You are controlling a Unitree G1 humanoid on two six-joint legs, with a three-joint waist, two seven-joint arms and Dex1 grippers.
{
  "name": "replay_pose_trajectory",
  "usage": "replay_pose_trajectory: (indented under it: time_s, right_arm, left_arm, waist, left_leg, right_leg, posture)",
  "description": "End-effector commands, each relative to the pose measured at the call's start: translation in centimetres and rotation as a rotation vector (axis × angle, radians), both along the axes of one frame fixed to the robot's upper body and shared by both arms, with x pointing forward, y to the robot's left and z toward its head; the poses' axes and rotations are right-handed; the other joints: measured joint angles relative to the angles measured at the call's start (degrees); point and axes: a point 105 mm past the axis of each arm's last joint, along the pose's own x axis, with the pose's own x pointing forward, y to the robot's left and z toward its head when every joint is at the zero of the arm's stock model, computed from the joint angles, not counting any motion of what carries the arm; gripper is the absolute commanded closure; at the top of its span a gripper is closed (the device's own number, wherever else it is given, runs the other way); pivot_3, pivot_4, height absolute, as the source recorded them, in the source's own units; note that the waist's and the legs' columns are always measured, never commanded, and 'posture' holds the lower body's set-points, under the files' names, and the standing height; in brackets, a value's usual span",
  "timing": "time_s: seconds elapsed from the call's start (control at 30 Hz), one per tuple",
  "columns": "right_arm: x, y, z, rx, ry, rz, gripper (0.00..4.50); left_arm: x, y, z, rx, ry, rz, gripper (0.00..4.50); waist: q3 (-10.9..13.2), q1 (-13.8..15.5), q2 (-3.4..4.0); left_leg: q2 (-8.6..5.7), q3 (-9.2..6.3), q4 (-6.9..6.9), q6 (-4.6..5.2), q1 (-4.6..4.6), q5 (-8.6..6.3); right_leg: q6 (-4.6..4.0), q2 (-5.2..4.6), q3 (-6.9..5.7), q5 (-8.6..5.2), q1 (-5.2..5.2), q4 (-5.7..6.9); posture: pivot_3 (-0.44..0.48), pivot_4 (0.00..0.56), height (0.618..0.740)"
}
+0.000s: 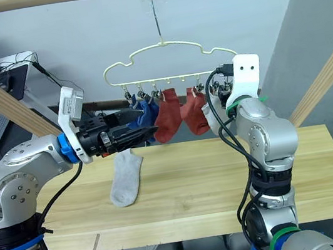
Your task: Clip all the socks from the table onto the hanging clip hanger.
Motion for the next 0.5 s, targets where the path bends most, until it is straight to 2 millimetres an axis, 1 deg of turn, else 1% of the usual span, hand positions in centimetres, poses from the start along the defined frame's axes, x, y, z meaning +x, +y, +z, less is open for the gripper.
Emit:
replay_pose_trajectory:
  time_s: [0.03, 0.27, 0.5]
  right_arm:
    - [0.28, 0.08, 1.96, 0.005, -0.079, -0.012, 1.97]
    - [0.87, 0.79, 2.51, 0.014, -0.097, -0.001, 1.97]
    - [0.94, 0.62, 2.46, 0.005, -0.097, -0.014, 1.97]
  left_arm:
    - [-0.71, 0.0, 1.05, 0.007, -0.058, -0.005, 0.3]
    - [-0.65, 0.16, 0.97, 0.01, -0.061, 0.011, 0.3]
    - [-0.63, 0.19, 0.92, 0.011, -0.061, 0.017, 0.3]
  waist:
    - [0.0, 0.28, 0.0]
    - [0.0, 1.06, 0.0]
    - [0.0, 1.17, 0.0]
  left_leg:
    - [0.0, 0.0, 0.0, 0.0, 0.0, 0.0]
    - [0.0, 0.0, 0.0, 0.0, 0.0, 0.0]
    - [0.0, 0.0, 0.0, 0.0, 0.0, 0.0]
  right_leg:
    - [0.0, 0.0, 0.0, 0.0, 0.0, 0.0]
    - [0.0, 0.0, 0.0, 0.0, 0.0, -0.01]
    - [-0.01, 0.0, -0.01, 0.0, 0.0, -0.01]
  posture:
    - [0.031, 0.253, 0.74]
    - [0.038, 0.251, 0.74]
    - [0.038, 0.251, 0.74]
